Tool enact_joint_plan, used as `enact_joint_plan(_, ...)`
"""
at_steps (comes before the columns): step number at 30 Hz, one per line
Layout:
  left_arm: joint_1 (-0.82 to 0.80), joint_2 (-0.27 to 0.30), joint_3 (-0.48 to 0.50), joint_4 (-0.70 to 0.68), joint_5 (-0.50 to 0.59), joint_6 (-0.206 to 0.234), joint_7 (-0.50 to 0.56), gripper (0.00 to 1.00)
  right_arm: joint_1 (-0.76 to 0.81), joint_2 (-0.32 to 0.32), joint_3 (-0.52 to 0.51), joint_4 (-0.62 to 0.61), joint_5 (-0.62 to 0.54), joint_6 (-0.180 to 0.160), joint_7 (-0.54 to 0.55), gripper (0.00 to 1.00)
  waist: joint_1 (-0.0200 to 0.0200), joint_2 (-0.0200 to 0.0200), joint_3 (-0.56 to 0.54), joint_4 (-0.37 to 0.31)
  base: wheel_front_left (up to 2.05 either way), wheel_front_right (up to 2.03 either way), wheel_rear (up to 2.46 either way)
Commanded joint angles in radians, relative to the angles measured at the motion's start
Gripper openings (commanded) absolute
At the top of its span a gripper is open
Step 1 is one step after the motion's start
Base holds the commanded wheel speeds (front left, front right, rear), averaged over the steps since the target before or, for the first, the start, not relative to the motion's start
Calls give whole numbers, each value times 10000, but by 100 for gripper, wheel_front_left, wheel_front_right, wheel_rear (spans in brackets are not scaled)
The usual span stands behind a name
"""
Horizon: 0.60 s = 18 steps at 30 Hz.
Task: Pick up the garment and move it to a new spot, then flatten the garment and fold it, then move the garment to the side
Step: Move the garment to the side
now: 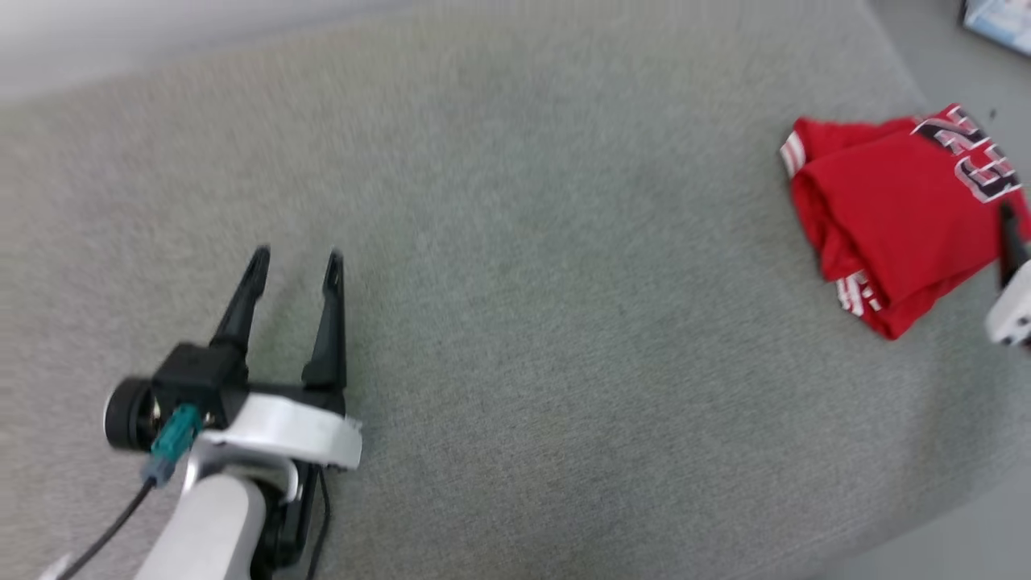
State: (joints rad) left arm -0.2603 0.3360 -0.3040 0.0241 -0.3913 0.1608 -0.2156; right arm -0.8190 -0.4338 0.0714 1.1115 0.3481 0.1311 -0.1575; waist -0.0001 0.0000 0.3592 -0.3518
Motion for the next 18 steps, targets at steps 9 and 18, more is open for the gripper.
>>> enact_joint_plan(9,1428,-361,263,429,-543,214,-311,100,2177,854,1259,-2357,427,-8,-370,100,1,0,-2312,585,0,0,0)
enact_joint_plan(18,2004,-377,580,590,-640,339,-429,100,4311,1476,1445,-5825,470,-8,-457,100,1,0,-2975,1720,0,0,0)
